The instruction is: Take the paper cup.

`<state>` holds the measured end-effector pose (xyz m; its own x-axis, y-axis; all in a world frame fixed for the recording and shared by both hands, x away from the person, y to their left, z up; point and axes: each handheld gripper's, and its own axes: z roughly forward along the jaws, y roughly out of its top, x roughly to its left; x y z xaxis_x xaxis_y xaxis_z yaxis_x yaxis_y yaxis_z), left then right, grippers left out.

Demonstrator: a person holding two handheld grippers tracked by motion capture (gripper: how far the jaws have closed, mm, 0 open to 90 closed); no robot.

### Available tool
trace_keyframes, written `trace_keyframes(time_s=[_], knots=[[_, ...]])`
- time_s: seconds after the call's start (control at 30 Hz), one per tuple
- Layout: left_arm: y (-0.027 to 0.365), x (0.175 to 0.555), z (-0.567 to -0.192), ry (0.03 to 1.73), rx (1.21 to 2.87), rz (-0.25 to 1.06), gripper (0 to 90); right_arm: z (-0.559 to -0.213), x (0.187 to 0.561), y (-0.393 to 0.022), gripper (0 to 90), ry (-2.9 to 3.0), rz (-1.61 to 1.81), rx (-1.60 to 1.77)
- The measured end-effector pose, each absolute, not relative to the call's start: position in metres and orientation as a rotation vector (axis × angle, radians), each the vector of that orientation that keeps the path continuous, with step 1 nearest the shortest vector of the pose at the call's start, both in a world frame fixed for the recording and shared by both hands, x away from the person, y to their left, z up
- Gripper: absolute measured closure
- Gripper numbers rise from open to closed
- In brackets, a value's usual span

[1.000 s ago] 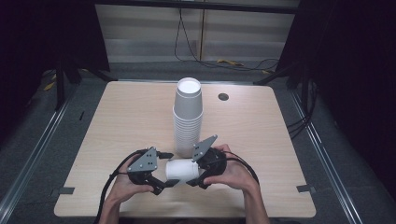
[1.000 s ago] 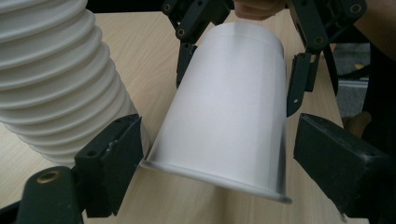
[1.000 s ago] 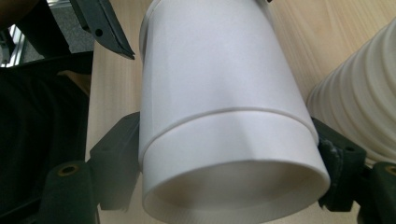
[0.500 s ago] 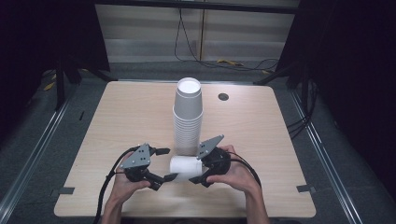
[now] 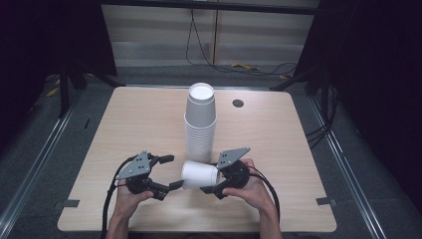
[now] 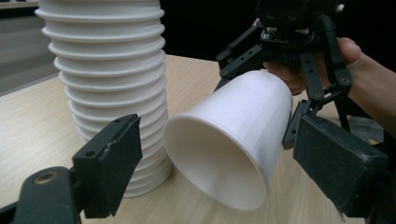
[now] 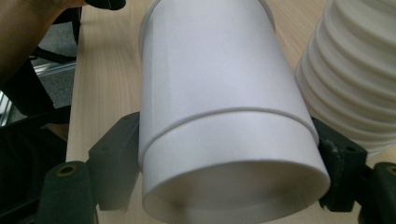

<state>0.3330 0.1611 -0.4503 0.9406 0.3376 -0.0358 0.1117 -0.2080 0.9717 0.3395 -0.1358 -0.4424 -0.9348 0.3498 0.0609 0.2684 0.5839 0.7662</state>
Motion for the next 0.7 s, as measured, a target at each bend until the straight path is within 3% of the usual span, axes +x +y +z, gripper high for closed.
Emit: trace_keyframes(time_s=[0.7], knots=[[0.171, 0.325, -0.459, 0.398, 1.680, 0.184, 15.5, -0.464, 0.333, -0.157, 22.3, 2.521, 1.628, 0.630]])
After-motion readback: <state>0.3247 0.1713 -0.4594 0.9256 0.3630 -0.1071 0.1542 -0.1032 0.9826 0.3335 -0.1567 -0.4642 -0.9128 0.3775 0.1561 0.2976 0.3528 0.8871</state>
